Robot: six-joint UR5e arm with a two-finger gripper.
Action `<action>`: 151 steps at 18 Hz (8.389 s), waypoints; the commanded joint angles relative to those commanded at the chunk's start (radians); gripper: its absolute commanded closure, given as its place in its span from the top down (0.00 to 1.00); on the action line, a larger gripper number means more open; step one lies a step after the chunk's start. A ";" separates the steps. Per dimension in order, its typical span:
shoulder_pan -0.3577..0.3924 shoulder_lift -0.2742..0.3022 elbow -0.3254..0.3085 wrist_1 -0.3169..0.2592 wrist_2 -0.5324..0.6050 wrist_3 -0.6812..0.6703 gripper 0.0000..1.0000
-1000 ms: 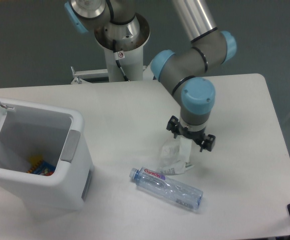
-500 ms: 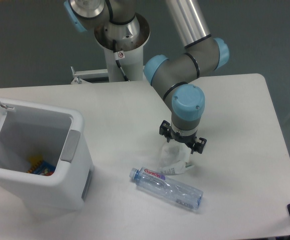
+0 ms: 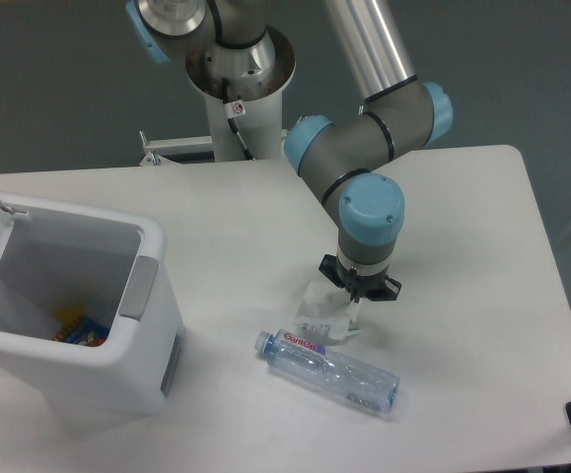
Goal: Place the trash in the trash can
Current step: 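Close the gripper on the crumpled white plastic and lift it, then carry the white plastic over the open trash bin, then open the gripper to drop the plastic into the bin, then move the open gripper over the clear water bottle and lower, then rotate the bottle upright by its base with the gripper, then grasp the clear water bottle and lift it off the table, then carry the bottle over the trash bin and lower it in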
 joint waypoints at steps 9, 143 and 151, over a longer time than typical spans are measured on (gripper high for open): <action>0.048 0.044 0.110 -0.113 -0.198 -0.014 0.00; -0.287 0.106 0.517 0.150 -0.736 -0.991 0.33; -0.356 0.103 0.419 0.152 -0.733 -0.799 0.41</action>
